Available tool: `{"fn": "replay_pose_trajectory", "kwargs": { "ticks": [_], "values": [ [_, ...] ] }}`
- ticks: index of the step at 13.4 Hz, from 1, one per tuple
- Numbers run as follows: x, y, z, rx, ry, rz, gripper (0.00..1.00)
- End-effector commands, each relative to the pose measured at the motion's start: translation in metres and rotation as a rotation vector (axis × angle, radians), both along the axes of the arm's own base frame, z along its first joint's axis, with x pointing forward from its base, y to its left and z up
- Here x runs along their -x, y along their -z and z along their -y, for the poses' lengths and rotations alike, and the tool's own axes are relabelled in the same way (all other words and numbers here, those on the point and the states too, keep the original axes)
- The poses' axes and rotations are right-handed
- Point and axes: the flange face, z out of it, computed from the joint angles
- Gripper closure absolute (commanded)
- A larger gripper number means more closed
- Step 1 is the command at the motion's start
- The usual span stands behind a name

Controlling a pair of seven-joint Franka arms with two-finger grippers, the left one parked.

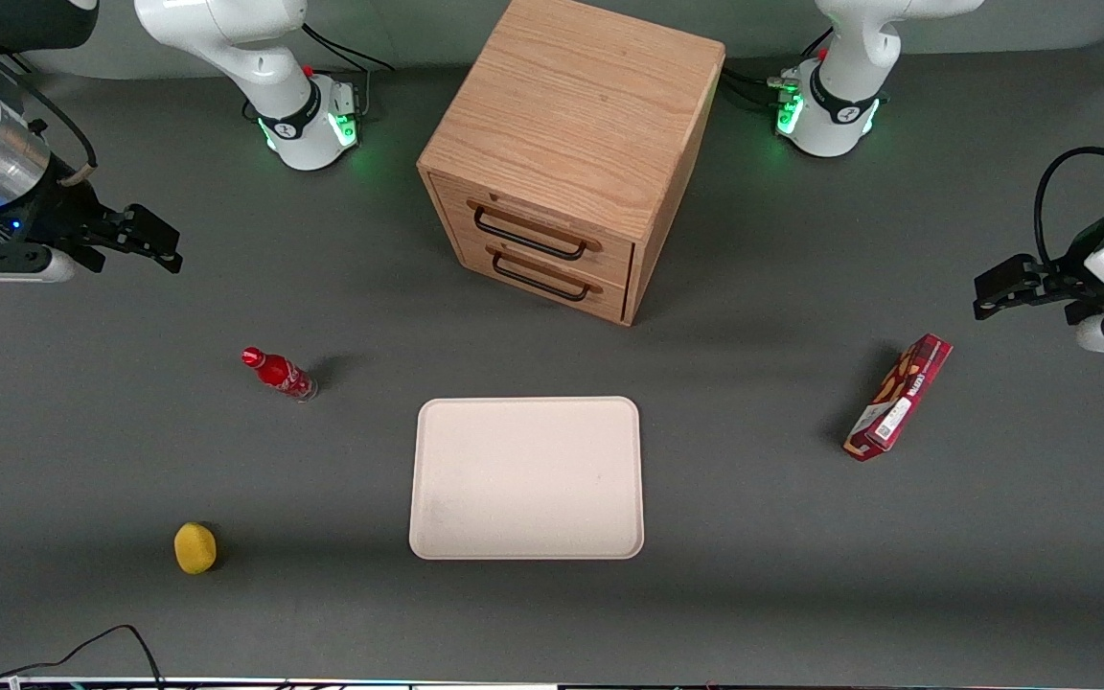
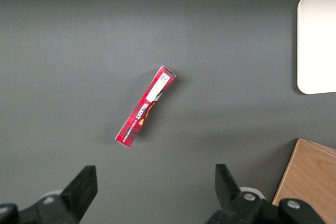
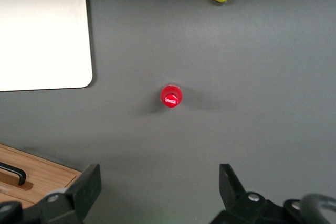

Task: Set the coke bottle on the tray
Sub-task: 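Move the open right gripper down over the red Coca-Cola bottle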

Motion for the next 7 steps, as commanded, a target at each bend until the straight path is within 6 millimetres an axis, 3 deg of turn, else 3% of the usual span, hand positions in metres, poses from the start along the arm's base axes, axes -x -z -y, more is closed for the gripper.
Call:
{"fn": "replay_pose_trajectory", "kwargs": {
  "ticks": [1,4,7],
  "values": [
    [-0.007,-0.006,0.003,-0.018,-0.017,-0.018,0.00],
    [-0.016,0.005,-0.001,-0.015,-0.006,-0.036,0.00],
    [-0.018,0.044,0.005,-0.017,-0.052,-0.069,0.00]
  ]
}}
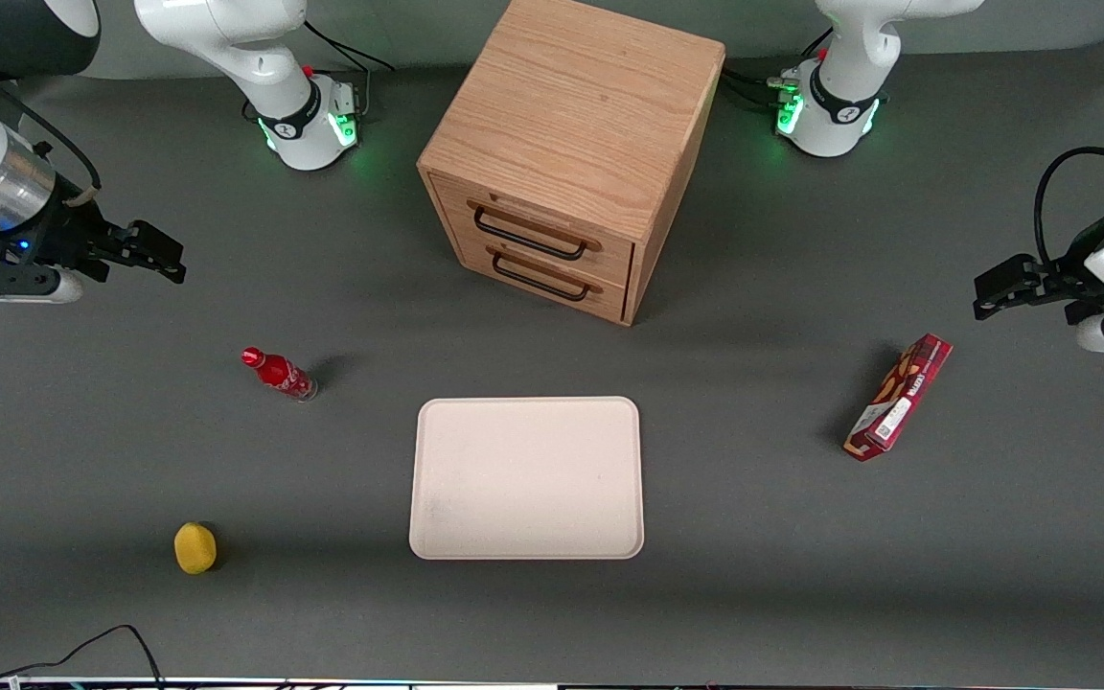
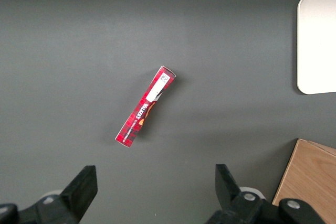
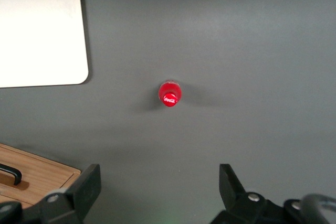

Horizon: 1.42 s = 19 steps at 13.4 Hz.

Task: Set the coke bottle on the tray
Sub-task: 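Move the open right gripper down over the red Coca-Cola bottle, then close the right gripper around the red Coca-Cola bottle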

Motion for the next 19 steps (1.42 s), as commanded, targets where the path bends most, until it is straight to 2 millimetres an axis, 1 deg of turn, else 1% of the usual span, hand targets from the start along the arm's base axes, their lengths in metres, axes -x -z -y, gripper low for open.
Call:
{"fn": "replay_pose_trajectory", "kwargs": {
  "ticks": [1,2,3,4,5,6,7,10,12,14,15,16,19],
  "values": [
    [-0.002,0.047,0.010,-0.045,-0.050,-0.027,0.00],
    [0.000,0.069,0.014,-0.075,-0.037,-0.015,0.00],
    [0.002,0.098,0.015,-0.074,-0.055,-0.013,0.00],
    [0.005,0.131,0.015,-0.071,-0.055,0.010,0.00],
    [0.010,0.160,0.017,-0.068,-0.056,0.036,0.00],
    [0.012,0.179,0.018,-0.067,-0.078,0.050,0.00],
    [0.007,0.194,0.021,-0.065,-0.096,0.037,0.00],
    [-0.001,0.225,0.021,-0.061,-0.096,0.053,0.00],
    [0.000,0.230,0.022,-0.050,-0.106,0.051,0.01],
    [0.003,0.236,0.023,-0.050,-0.109,0.063,0.04],
    [0.003,0.239,0.023,-0.050,-0.108,0.062,0.12],
    [0.002,0.242,0.023,-0.049,-0.108,0.062,0.23],
    [0.002,0.246,0.023,-0.049,-0.108,0.066,0.58]
  ]
}}
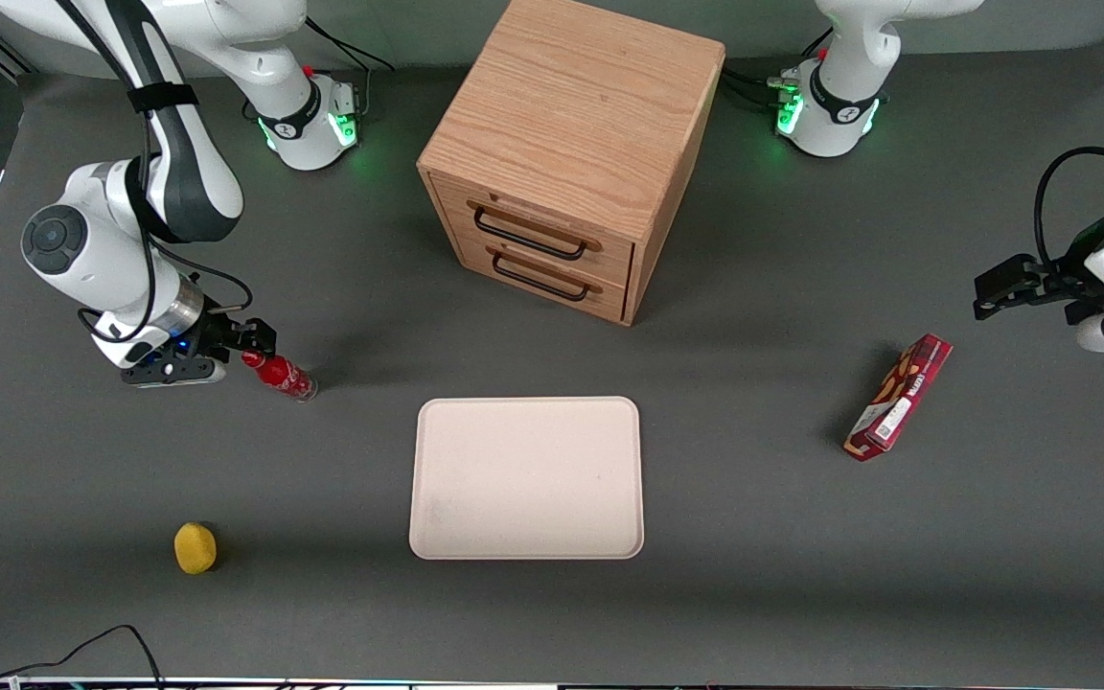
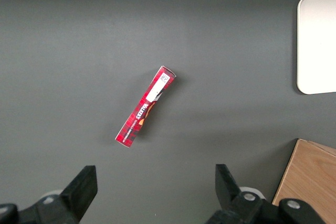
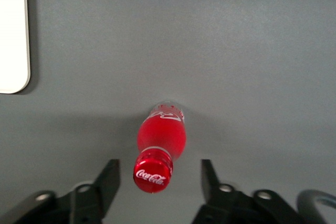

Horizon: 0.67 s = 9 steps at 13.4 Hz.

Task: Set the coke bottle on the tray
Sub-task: 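Close the right gripper around the red Coca-Cola bottle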

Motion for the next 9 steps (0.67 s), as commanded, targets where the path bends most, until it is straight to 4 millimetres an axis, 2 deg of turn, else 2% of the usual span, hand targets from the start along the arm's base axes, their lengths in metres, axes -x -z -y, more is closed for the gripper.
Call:
{"fn": "replay_pose_trajectory", "kwargs": {
  "ticks": [1,3,5,6,7,9],
  "values": [
    [0.001,0.004,0.002,-0.004,-0.021,0.012,0.71],
    [0.002,0.004,0.002,-0.004,-0.021,0.009,1.00],
    [0.004,-0.006,0.002,-0.005,-0.021,0.011,1.00],
    [0.004,-0.026,0.002,-0.005,-0.020,0.003,1.00],
    [0.001,-0.056,0.002,-0.007,-0.025,-0.018,1.00],
    [-0.014,-0.132,-0.001,-0.009,-0.029,-0.064,1.00]
  ]
}}
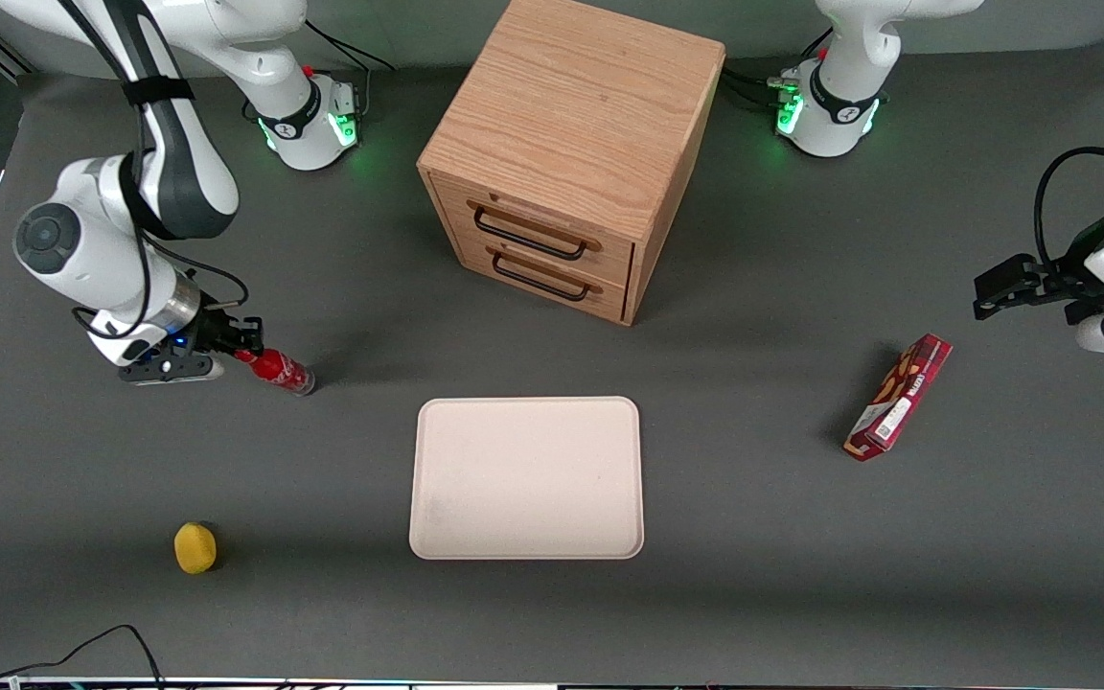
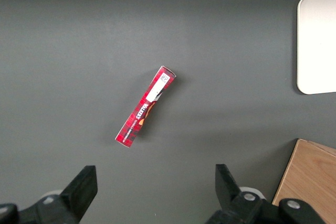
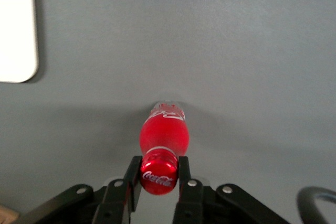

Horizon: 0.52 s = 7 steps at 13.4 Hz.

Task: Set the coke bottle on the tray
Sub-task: 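Close the right gripper around the red Coca-Cola bottle, then lift the held bottle and carry it toward the cream tray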

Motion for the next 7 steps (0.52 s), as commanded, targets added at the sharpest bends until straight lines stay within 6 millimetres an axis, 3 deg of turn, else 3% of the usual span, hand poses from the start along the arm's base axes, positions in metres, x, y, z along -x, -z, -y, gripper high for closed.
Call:
{"fn": "replay_pose_trajectory", "kwargs": {
  "ticks": [1,2,4,6,7],
  "values": [
    [-0.019,-0.127,0.000,-0.011,-0.023,-0.016,1.00],
    [-0.026,-0.169,-0.001,-0.011,-0.017,-0.014,1.00],
    [-0.047,-0.220,-0.004,-0.013,-0.022,-0.050,1.00],
    [-0.077,-0.224,-0.010,-0.004,0.012,-0.068,1.00],
    [-0.090,-0.206,-0.017,0.013,0.026,-0.089,1.00]
  ]
}}
